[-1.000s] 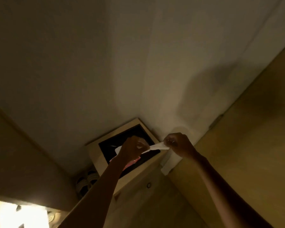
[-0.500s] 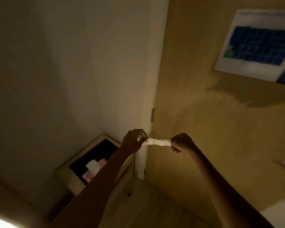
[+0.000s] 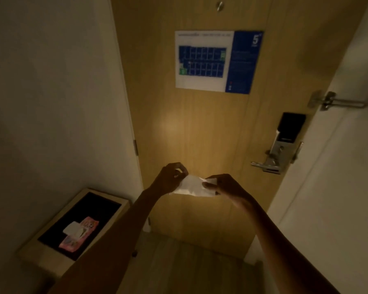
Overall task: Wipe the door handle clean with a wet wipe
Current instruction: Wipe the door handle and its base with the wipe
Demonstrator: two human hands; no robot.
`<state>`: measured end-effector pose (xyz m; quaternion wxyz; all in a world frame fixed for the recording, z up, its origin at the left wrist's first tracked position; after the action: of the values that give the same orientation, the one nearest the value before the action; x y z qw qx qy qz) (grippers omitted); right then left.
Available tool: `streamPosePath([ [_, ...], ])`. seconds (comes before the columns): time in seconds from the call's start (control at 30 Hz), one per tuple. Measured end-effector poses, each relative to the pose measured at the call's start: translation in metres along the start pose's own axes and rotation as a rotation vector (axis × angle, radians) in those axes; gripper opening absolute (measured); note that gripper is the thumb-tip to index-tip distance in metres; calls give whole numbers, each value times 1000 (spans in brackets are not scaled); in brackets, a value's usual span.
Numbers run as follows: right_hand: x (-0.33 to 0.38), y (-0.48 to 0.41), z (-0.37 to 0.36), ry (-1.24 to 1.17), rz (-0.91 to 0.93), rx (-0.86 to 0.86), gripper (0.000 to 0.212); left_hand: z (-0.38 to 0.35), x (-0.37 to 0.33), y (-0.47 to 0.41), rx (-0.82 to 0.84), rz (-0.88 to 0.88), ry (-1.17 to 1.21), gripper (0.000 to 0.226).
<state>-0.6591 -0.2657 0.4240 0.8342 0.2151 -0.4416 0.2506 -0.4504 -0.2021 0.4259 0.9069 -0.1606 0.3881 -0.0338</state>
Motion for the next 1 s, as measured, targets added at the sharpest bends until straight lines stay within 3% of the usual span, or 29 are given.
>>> streamPosePath([
  [0.07,-15,6,12,-65,-17,-56,20,-13,-6,-5,39,31,37,11],
  [0.13,-29,14,24,-209,-97,-104,43,-26,-17,-8,118,64,42,17],
  [0.2,-39,26,36,-287,-108,-161,53,-40,-30,-8,199,64,49,28],
  [0.4,-77,59,74,-351,-94,-148,27,-80,-52,-20,284,198,140,30],
  [0.5,-94,69,84,-498,-140,-145,35,-100,-64,-30,305,168,130,28],
  [0.7,-131,67,90,-757,-326,-139,71,-131,-72,-49,347,207,316,30],
  [1.0,-149,47,113,-879,-348,-217,58,-159,-54,-93,421,229,453,40],
])
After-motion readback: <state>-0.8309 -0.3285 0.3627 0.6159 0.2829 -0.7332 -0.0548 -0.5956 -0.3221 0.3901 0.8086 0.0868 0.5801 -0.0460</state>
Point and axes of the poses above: each hand's wrist, its own y-axis away from the middle knuckle, its own z-axis out of the back of the hand, x = y × z, the point moved 2 cm from there along -y, towards the middle knuckle, and after that the axes turned 4 degrees about -z, right-handed, at the moved point
